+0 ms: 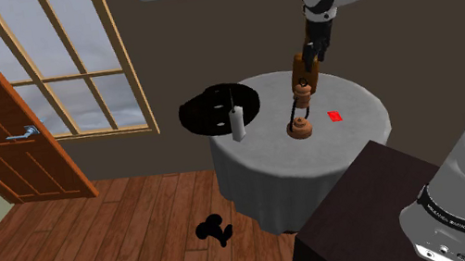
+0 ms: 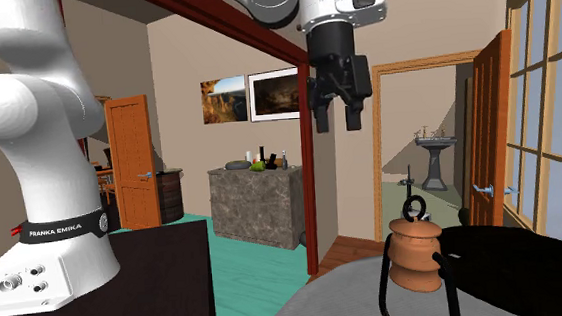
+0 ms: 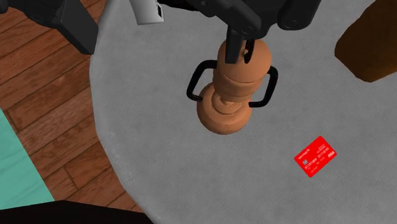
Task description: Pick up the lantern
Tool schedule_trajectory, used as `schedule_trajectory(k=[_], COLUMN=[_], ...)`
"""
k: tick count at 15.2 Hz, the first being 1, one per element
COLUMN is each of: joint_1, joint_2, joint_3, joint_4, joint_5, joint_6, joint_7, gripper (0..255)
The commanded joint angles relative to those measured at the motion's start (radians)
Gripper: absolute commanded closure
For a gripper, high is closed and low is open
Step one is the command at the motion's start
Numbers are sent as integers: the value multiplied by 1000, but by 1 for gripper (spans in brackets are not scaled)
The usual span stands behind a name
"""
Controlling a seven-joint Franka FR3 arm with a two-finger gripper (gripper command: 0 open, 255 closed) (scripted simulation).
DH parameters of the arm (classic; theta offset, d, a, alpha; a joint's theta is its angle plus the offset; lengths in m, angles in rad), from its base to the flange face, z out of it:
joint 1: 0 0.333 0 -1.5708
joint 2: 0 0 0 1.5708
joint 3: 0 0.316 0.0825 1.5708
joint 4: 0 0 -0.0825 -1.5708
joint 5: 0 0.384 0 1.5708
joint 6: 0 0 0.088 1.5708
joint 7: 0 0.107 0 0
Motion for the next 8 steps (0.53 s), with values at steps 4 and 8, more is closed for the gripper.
schedule_trajectory(k=[4,8], joint_1=[-26,-66], joint_2=[193,350], joint_3=[-34,-38], joint_4=[111,226], joint_5=[91,172], joint_6=[69,94], joint_7=[-98,-177], gripper=[0,0])
